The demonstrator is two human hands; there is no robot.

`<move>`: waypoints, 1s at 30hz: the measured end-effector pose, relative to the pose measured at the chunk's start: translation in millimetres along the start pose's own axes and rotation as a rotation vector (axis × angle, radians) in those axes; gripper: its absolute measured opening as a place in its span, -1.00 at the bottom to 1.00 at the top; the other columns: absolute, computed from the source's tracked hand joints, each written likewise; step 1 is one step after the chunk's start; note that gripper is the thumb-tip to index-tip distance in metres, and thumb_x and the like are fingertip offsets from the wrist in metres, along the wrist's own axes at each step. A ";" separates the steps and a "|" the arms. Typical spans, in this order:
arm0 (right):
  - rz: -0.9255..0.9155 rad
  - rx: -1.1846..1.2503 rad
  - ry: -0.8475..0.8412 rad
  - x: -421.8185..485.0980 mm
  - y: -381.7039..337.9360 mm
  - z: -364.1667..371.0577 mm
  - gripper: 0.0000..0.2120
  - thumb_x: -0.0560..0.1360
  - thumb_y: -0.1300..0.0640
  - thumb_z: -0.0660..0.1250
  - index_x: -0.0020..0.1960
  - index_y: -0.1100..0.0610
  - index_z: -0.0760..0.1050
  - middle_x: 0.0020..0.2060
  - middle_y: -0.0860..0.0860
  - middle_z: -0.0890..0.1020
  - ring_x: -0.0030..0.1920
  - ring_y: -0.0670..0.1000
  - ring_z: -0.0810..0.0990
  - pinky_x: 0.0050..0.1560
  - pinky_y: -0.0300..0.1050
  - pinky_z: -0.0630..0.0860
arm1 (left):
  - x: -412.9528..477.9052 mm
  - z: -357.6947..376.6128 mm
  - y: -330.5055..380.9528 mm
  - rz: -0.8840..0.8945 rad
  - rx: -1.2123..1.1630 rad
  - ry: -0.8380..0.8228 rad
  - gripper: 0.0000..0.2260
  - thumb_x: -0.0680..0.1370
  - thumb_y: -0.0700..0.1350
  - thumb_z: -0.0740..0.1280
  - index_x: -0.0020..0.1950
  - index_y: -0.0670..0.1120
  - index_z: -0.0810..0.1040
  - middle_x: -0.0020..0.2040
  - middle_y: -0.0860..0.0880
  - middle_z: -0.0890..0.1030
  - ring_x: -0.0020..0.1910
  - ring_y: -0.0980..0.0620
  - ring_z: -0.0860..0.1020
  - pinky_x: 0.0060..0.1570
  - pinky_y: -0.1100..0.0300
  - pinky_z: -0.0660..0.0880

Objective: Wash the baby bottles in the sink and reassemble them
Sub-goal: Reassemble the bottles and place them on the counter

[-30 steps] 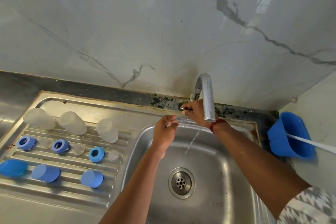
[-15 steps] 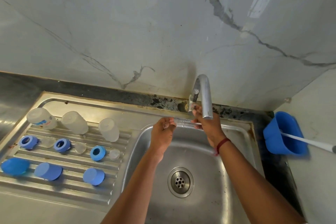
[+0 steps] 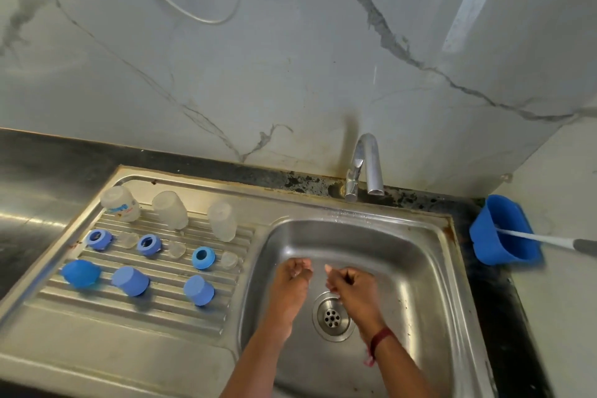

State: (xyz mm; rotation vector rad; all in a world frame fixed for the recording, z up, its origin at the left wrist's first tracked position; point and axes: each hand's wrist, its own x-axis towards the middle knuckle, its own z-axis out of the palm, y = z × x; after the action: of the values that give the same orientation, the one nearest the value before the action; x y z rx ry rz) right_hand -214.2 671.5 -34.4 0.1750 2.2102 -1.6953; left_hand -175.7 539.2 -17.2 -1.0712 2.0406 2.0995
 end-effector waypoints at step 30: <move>-0.190 -0.273 -0.064 -64.5 -33.2 162.7 -0.90 0.50 0.20 0.40 -0.05 0.06 0.67 -0.23 -0.09 0.68 -0.22 -0.16 0.61 -0.21 -0.52 0.41 | -3.8 -214.6 25.7 0.287 0.217 0.365 -0.91 0.55 -0.20 0.35 -0.06 -0.05 0.64 -0.16 -0.01 0.66 -0.18 0.02 0.60 -0.24 0.48 0.40</move>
State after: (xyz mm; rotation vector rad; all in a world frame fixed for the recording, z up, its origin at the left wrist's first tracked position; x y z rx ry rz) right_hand -132.0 514.4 -18.3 -0.1597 2.4439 -1.4435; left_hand -88.8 346.2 26.9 -1.2667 2.6631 1.8347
